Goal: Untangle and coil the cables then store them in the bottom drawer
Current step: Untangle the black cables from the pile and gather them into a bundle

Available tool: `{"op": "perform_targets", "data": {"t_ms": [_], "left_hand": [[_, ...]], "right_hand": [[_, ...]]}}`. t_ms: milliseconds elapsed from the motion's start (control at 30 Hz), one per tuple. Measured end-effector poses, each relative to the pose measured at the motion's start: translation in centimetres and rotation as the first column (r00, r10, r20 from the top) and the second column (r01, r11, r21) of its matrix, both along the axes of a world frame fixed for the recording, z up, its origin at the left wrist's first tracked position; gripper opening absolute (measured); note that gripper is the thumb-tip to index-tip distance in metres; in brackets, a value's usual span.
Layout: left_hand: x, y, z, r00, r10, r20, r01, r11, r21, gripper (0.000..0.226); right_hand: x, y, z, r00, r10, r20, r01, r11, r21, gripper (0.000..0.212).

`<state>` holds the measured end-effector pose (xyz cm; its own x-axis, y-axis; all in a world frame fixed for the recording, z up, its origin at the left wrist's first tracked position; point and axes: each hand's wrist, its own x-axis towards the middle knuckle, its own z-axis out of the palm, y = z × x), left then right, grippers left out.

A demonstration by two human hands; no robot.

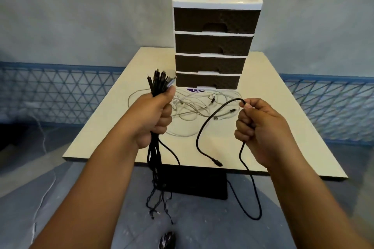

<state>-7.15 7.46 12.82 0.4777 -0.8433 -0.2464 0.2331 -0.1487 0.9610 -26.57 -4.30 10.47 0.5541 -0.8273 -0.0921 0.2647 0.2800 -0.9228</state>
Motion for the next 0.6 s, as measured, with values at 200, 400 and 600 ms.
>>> {"op": "perform_targets", "data": {"t_ms": [200,400,600], "left_hand": [[-3.7,2.1,3.5,0.996,-0.092,-0.022,0.087,0.983,-0.159,0.045],[-5.6,2.5,5.3,0.996,-0.086,-0.031,0.075,0.965,-0.252,0.051],[-7.9,1.5,6.0,0.993,-0.078,-0.086,0.044,0.940,-0.338,0.052]], "right_hand": [[-1.3,1.9,-5.3,0.907,0.066,-0.415,-0.086,0.996,-0.028,0.015],[-3.1,2.8,-7.8,0.170,-0.054,-0.984,-0.815,0.554,-0.172,0.034],[-2.6,5.5,-1.9,0.879,0.293,-0.377,-0.452,0.764,-0.461,0.035]]}}
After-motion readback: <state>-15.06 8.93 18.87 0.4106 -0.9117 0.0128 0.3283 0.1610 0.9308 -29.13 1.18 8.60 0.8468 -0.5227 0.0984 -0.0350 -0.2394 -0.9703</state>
